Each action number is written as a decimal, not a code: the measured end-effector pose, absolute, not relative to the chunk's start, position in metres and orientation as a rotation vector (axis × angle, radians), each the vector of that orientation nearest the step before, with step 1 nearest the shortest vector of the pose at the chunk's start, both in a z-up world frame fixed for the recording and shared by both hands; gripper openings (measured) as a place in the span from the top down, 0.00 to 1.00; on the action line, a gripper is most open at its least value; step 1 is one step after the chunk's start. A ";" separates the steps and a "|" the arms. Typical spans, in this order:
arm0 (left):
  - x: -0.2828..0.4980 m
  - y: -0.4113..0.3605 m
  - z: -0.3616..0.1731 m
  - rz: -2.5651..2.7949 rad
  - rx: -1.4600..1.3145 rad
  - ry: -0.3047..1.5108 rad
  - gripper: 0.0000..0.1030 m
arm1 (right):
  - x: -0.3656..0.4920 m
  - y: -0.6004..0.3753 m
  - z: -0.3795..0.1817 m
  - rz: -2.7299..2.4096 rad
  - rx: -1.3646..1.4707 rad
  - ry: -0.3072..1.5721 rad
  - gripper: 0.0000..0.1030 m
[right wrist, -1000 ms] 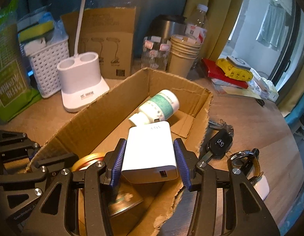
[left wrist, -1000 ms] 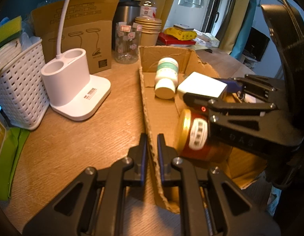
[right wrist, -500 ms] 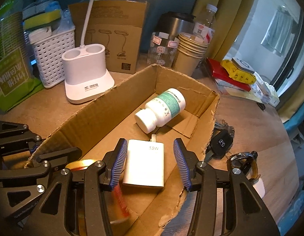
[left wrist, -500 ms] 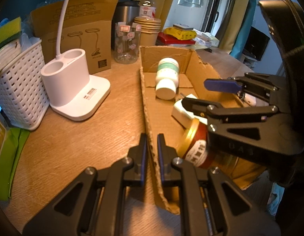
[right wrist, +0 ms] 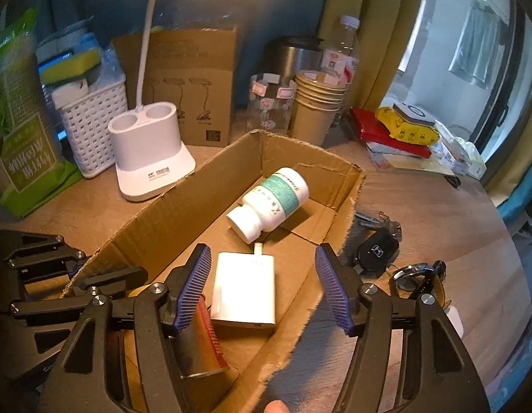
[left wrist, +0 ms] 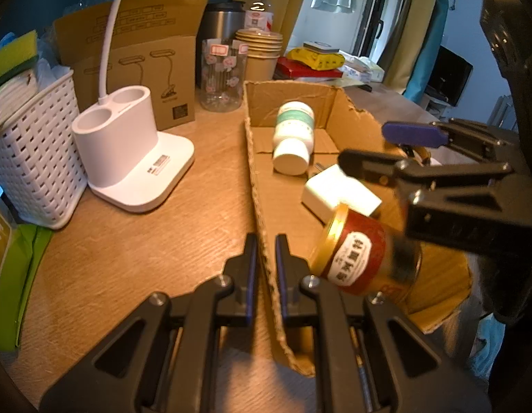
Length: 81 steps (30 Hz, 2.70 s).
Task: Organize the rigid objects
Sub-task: 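Move the right gripper back to the white earbud case and close on it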
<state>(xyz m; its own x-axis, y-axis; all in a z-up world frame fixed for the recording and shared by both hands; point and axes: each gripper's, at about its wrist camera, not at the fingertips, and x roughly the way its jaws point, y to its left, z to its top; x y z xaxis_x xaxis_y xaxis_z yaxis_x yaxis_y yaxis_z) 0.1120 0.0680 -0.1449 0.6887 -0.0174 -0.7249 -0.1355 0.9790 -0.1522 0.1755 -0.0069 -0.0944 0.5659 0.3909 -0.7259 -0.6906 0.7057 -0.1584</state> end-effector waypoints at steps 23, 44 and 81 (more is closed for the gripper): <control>0.111 0.066 -0.145 0.071 -0.191 0.805 0.90 | 0.190 -0.090 -0.049 0.514 -0.245 0.637 0.35; 0.111 0.065 -0.145 0.070 -0.192 0.805 0.90 | 0.222 -0.179 -0.062 0.328 -0.154 0.627 0.35; 0.111 0.065 -0.145 0.071 -0.191 0.804 0.90 | 0.272 -0.202 -0.142 0.299 -0.176 0.812 0.35</control>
